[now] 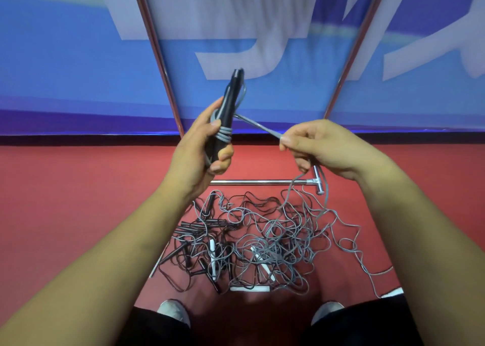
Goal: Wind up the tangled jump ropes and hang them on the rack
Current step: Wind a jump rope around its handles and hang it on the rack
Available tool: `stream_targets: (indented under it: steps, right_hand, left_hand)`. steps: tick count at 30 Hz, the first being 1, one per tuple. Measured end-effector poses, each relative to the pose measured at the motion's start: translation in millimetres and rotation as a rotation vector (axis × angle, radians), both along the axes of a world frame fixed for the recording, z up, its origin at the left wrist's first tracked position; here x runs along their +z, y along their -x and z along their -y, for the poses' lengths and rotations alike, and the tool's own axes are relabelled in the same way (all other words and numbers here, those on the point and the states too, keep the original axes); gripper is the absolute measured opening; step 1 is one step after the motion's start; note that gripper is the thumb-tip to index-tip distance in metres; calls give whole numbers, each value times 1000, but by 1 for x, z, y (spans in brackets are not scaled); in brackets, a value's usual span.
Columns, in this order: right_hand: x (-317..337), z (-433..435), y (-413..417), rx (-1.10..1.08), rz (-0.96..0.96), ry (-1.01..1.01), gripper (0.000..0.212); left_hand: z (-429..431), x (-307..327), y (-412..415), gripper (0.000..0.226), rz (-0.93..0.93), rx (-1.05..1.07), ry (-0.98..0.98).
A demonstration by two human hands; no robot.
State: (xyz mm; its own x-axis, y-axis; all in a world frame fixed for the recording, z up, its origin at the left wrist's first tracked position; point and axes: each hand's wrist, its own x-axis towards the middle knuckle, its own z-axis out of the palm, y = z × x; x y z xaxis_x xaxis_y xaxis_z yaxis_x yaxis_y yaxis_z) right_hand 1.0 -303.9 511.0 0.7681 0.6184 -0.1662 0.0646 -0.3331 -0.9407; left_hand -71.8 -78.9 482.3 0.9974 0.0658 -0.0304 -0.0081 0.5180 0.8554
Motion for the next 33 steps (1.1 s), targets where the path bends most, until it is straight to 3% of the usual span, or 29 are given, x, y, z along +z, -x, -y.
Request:
stream_targets:
  steps: [4,7,14,21,27,33]
  right_hand:
    - [2,2,4,-19,-18,81,10]
    - [8,4,5,-1,-35,87,10]
    - [9,14,2,-65,66,161,18]
    - [26,21,3,-101,40,193,16]
    - [31,23,4,-67,177,263,11]
    - [35,29,0,-92,270,298,12]
  left_hand:
    - [-13,-4,-4,2,-29,44,37]
    - [-18,-6,-5,7,-72,35,4]
    - [-17,-8,-7,16,-168,100,-278]
    - [-19,-7,-7,16,-243,5,-38]
    - [-15,-15,-7,21,-249,-36,-210]
    - [-19,-16,-8,19,-258,-59,-179]
